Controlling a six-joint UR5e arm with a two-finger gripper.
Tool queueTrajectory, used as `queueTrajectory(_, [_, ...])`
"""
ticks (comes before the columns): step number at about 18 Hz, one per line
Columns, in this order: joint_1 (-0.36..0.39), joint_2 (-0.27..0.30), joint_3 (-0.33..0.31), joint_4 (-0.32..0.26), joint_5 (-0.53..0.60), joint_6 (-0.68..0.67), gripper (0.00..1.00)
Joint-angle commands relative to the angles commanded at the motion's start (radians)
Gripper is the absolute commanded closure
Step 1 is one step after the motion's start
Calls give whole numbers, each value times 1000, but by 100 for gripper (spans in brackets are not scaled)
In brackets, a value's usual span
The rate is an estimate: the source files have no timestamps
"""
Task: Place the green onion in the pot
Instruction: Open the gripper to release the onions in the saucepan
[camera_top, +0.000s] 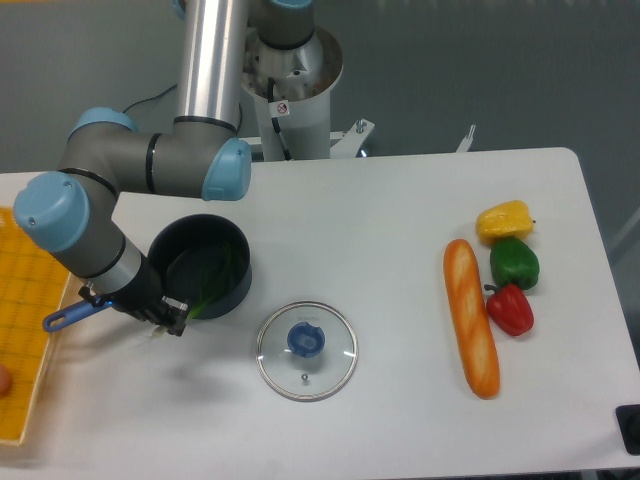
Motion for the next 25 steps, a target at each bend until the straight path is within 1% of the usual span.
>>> queueTrajectory(3, [-2,0,-2,0,0,0,92])
queueTrajectory(5, [-5,0,-2,0,0,0,85])
queueTrajectory(7, [-5,2,-2,0,0,0,80])
queueTrajectory(11, [-6,0,-3,0,2,0,65])
queueTrajectory(20, [-6,0,-3,0,2,0,63])
queueTrajectory(23, [-6,11,-3,0,0,0,62])
queueTrajectory(25, [-3,28,-6,0,2,3,53])
